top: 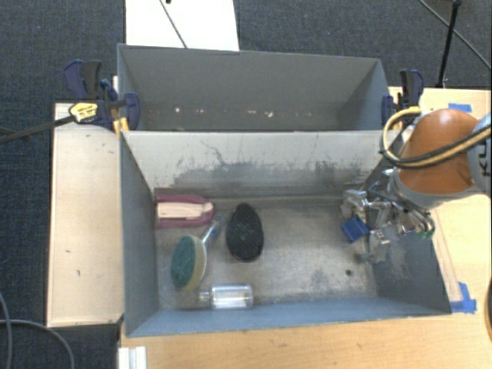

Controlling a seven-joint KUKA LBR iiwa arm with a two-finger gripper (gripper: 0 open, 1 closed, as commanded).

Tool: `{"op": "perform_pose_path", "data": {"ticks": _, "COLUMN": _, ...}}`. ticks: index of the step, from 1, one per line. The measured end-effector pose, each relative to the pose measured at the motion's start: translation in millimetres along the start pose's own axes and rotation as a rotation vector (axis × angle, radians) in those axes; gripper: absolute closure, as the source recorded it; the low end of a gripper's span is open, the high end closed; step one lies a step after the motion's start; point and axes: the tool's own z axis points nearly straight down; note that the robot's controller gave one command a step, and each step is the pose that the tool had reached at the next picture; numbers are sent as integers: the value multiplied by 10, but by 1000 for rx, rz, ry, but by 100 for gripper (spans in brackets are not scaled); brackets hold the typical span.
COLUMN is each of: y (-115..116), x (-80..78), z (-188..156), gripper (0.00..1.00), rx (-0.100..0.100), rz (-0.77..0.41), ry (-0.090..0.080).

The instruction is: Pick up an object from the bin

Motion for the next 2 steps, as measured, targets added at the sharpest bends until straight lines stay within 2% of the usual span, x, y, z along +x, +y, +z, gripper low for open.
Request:
{"op": "perform_pose_path", "data": {"ticks": 1, "y": -18, "x": 14, "z": -5, "gripper": 100, "rx": 2, "rz": 5, "ry": 3}}
{"op": "perform_pose_path", "data": {"ticks": 2, "y": 94, "x": -178, "z": -1670, "gripper": 100, "rx": 7, "rz": 31, "ry": -3}}
